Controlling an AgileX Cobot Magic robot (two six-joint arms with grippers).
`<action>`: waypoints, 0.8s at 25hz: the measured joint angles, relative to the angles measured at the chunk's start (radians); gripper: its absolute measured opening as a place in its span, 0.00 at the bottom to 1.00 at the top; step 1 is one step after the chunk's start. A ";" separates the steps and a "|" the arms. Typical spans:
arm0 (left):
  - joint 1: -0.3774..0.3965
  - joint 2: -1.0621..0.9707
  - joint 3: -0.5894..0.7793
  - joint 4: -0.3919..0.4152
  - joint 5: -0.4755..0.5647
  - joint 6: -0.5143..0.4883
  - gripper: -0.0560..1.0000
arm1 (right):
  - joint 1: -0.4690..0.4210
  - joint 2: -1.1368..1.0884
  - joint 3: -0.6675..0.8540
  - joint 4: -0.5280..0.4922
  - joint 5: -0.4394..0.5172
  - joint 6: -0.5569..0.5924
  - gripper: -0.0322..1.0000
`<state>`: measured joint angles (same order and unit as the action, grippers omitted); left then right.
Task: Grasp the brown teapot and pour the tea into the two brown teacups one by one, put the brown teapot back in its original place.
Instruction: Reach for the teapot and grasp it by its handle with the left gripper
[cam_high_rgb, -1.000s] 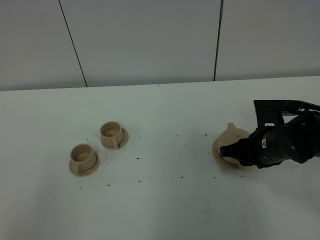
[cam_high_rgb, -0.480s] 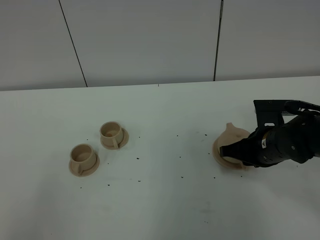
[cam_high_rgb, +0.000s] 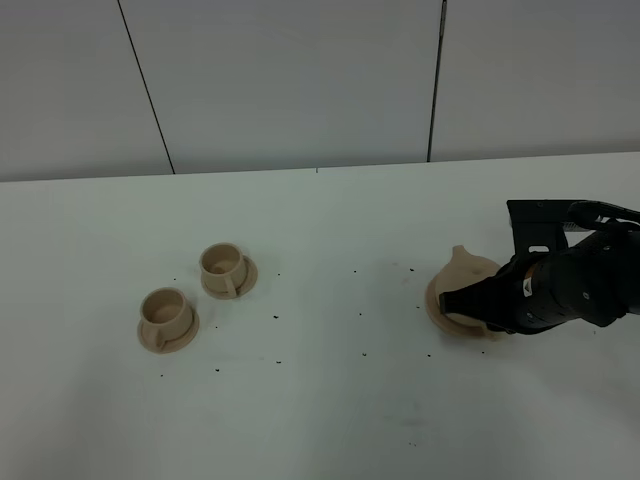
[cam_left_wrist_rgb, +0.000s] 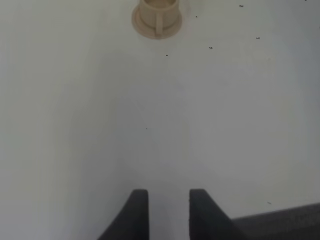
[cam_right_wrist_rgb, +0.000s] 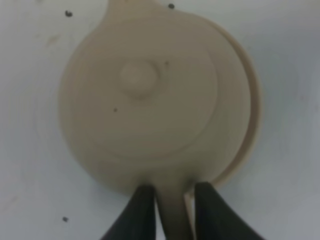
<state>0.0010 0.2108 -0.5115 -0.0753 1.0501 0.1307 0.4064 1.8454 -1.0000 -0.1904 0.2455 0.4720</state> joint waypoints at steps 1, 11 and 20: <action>0.000 0.000 0.000 0.000 0.000 0.000 0.31 | 0.000 0.000 0.000 0.000 0.000 0.000 0.20; 0.000 0.000 0.000 0.000 0.000 0.000 0.31 | 0.000 0.000 0.000 0.000 -0.008 -0.018 0.13; 0.000 0.000 0.000 0.000 0.000 0.000 0.31 | 0.000 0.001 -0.001 0.000 -0.002 -0.022 0.13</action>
<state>0.0010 0.2108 -0.5115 -0.0753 1.0501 0.1307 0.4064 1.8463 -1.0008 -0.1903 0.2430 0.4496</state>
